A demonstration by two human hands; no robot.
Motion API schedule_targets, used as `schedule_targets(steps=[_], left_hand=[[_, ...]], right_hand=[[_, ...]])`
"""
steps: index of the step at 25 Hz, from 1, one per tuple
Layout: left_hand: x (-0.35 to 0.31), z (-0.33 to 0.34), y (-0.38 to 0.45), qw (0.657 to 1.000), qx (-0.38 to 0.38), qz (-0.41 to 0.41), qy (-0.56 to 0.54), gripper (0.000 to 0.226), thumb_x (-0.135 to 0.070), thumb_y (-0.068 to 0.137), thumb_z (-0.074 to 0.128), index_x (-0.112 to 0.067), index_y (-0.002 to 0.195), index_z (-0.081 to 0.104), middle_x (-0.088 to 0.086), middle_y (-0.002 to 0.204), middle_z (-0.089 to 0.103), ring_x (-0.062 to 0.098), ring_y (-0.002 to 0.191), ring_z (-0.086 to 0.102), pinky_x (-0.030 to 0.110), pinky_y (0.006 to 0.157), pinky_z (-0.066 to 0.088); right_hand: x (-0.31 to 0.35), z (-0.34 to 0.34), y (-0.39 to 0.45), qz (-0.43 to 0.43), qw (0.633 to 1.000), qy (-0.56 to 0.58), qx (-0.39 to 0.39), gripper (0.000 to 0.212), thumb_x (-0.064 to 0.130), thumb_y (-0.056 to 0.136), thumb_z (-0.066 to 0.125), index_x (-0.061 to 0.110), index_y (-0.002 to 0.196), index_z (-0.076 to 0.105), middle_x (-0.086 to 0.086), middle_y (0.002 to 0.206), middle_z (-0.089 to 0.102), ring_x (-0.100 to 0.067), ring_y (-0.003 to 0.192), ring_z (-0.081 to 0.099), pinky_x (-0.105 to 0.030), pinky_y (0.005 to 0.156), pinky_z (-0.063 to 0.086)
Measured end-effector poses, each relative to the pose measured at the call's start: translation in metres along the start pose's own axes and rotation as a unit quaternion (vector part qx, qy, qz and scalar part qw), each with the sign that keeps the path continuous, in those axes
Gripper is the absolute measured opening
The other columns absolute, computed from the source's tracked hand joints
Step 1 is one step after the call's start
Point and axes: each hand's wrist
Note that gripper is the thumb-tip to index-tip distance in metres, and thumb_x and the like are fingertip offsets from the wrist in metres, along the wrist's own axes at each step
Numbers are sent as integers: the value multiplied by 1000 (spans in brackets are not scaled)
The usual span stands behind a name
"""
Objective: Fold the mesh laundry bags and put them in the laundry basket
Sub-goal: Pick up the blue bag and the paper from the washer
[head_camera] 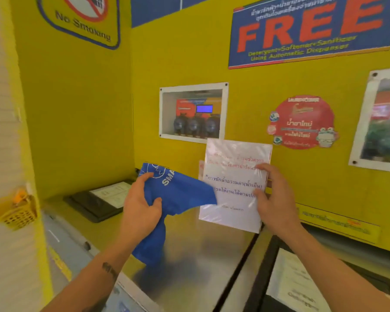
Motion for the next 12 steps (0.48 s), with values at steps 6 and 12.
schedule_targets(steps=[6,12], left_hand=[[96,-25,82,994,66,-82,-44,85,-7,82,63,-22,153,19,6,155,28,25,128,46,29,92,48],[177,5,141,947,179,-101,246,102,-25,87,64,-12,155,-11,18,161,-1,40,141,30,43,101,44]], right_hand=[[-11,137,18,51,996,-50,56,64,-3,92,55,41,134,34,3,145,36,-14,119,43,-31,90,52],[-15,198,56,87,978,-169,86,70,-2,91,56,36,141,25,0,141,35,-11,95,47,-24,67,52]])
Point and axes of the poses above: each hand's wrist, its own y-axis towards the middle knuckle, its own z-axis out of the palm, x = y × z
